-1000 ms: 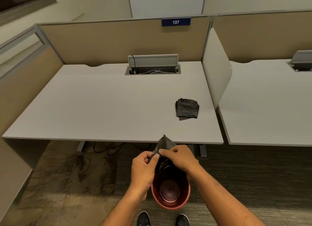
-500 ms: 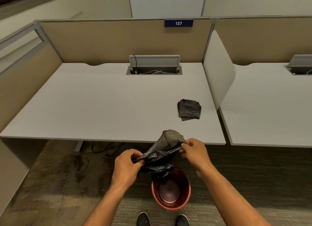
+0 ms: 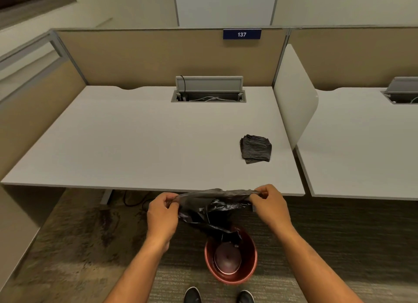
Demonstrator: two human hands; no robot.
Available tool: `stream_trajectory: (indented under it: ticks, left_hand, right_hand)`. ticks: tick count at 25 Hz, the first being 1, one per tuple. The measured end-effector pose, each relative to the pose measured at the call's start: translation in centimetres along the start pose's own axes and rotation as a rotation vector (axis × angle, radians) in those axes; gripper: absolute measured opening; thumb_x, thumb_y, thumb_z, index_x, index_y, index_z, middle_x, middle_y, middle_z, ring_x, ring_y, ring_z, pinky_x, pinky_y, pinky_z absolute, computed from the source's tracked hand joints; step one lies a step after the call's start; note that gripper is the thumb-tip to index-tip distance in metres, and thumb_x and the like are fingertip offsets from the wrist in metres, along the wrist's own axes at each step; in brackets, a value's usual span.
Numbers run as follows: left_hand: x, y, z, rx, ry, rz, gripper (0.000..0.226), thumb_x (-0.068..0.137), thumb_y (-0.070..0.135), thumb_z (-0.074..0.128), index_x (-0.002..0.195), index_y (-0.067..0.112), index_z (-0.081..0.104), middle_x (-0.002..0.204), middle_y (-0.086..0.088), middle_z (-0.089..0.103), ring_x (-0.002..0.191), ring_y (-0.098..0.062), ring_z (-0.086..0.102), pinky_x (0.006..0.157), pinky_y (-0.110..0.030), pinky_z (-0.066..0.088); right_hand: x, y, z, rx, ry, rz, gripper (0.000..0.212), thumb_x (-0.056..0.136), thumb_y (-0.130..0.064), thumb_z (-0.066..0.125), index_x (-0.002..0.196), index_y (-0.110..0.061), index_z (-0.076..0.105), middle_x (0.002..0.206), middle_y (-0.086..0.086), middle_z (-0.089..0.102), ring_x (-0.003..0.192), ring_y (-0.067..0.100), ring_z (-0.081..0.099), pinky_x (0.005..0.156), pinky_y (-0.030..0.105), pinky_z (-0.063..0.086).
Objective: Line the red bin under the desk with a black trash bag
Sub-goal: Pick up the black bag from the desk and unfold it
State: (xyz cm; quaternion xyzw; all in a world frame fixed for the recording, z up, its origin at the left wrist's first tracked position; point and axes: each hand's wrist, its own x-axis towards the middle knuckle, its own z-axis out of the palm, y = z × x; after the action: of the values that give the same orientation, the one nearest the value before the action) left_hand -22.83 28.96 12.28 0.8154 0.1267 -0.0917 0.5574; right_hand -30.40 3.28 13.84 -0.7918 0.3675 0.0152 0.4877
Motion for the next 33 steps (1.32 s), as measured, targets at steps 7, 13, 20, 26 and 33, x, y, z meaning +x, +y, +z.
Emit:
stream_trajectory:
  ticks: [7,13,20,26,33]
  left_hand:
    - [-0.3,3.4,1.9,0.192,-0.219,0.237,0.03,0.091,0.003,0.072,0.097,0.029,0.084,0.093,0.011,0.082,0.089,-0.002,0.076,0.08,-0.027,0.063]
    - [-0.6,4.8,1.0,0.43,-0.338,0.355,0.033,0.078,0.022,0.092,0.106,0.03,0.077,0.094,0.014,0.073,0.084,0.0,0.068,0.068,-0.011,0.047]
    - [-0.5,1.8,-1.6,0.773,-0.143,0.206,0.024,0.085,0.011,0.065,0.095,0.031,0.075,0.085,0.009,0.073,0.076,-0.016,0.071,0.071,-0.036,0.06]
    - [0.5,0.7,-3.1,0.419,0.023,0.085,0.037,0.093,-0.004,0.059,0.113,0.023,0.075,0.111,-0.002,0.075,0.098,-0.02,0.069,0.081,-0.033,0.056]
    - [0.1,4.2,-0.3,0.319,-0.091,0.332,0.038,0.094,-0.003,0.06,0.118,0.017,0.082,0.104,0.008,0.076,0.096,-0.01,0.067,0.088,-0.022,0.051]
  right_hand:
    - [-0.8,-3.8,3.0,-0.533,-0.175,-0.657,0.076,0.087,-0.061,0.063,0.154,-0.035,0.041,0.162,-0.012,0.043,0.151,0.011,0.035,0.122,0.047,0.021]
    - [-0.1,-6.2,3.3,-0.741,-0.133,-0.641,0.033,0.088,-0.029,0.052,0.112,-0.035,0.075,0.108,-0.006,0.08,0.108,0.022,0.068,0.091,0.042,0.04]
    - [1.0,-4.9,0.9,-0.563,-0.054,-0.528,0.028,0.095,-0.027,0.053,0.112,-0.034,0.075,0.114,-0.01,0.079,0.107,0.019,0.071,0.097,0.043,0.052]
    - [1.6,-2.4,-1.0,-0.485,-0.008,-0.379,0.023,0.096,-0.027,0.056,0.109,-0.032,0.074,0.11,-0.006,0.078,0.099,0.019,0.07,0.093,0.048,0.057]
    - [-0.1,-3.3,0.1,-0.47,-0.228,-0.56,0.076,0.083,-0.062,0.065,0.151,-0.04,0.042,0.157,-0.012,0.047,0.143,0.014,0.046,0.119,0.051,0.033]
